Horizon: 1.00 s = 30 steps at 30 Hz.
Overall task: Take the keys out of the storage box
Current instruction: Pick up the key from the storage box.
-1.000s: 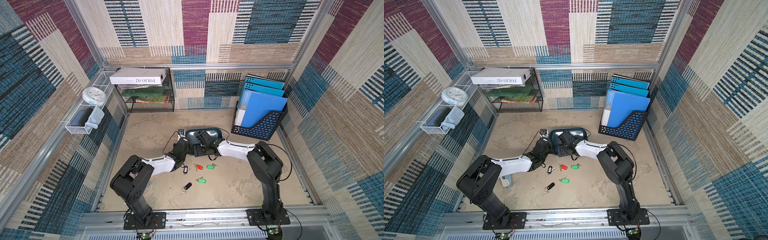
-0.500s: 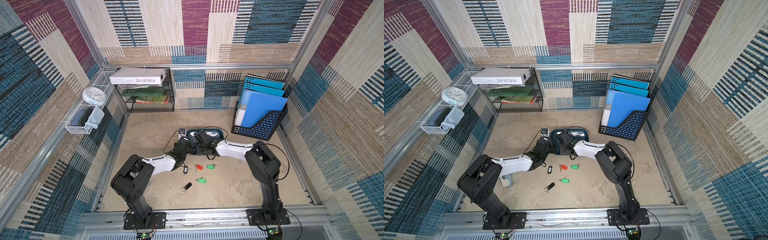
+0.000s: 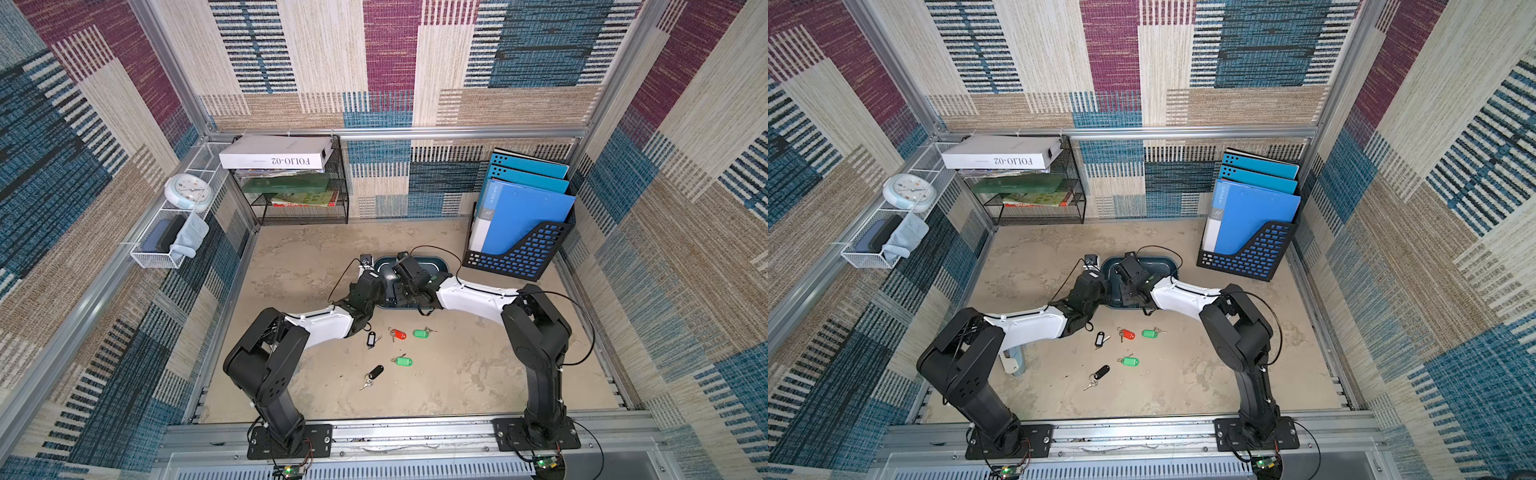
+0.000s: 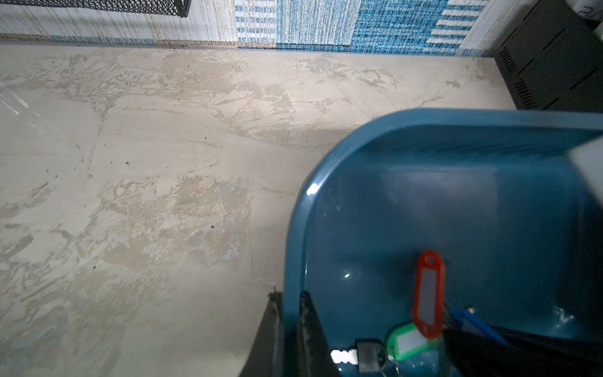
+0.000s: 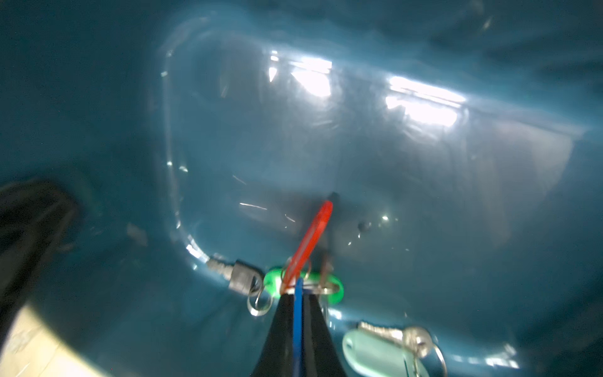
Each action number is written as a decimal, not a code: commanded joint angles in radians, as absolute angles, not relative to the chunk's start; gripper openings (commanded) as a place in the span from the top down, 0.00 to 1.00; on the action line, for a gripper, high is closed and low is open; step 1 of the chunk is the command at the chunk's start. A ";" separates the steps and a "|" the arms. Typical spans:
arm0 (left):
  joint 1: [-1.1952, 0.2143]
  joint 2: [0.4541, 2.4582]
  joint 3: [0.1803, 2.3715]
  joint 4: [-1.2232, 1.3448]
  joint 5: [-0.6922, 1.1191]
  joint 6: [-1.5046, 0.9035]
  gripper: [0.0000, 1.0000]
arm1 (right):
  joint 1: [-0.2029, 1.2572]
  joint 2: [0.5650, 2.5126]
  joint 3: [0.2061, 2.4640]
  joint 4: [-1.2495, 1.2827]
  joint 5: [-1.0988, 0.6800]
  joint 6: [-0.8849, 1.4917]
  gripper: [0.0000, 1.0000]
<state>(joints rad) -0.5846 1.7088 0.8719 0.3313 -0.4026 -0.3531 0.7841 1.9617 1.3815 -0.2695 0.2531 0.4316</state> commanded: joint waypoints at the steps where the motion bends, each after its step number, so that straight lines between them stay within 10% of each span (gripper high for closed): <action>1: -0.584 1.719 0.898 0.288 -0.438 -0.360 1.00 | 0.784 1.913 1.371 -0.277 0.265 0.398 1.00; 18: -0.583 1.737 0.937 0.224 -0.441 -0.391 1.00 | 0.758 1.590 1.139 -0.141 0.194 0.319 1.00; 30: -0.583 1.739 0.983 0.128 -0.411 -0.420 1.00 | 0.669 1.795 1.222 -0.106 0.129 0.356 1.00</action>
<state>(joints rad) -0.5838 1.7336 0.9649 0.1761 -0.4118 -0.4156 0.6731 1.7817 1.2102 -0.1326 0.1471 0.3458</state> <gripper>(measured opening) 0.100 0.084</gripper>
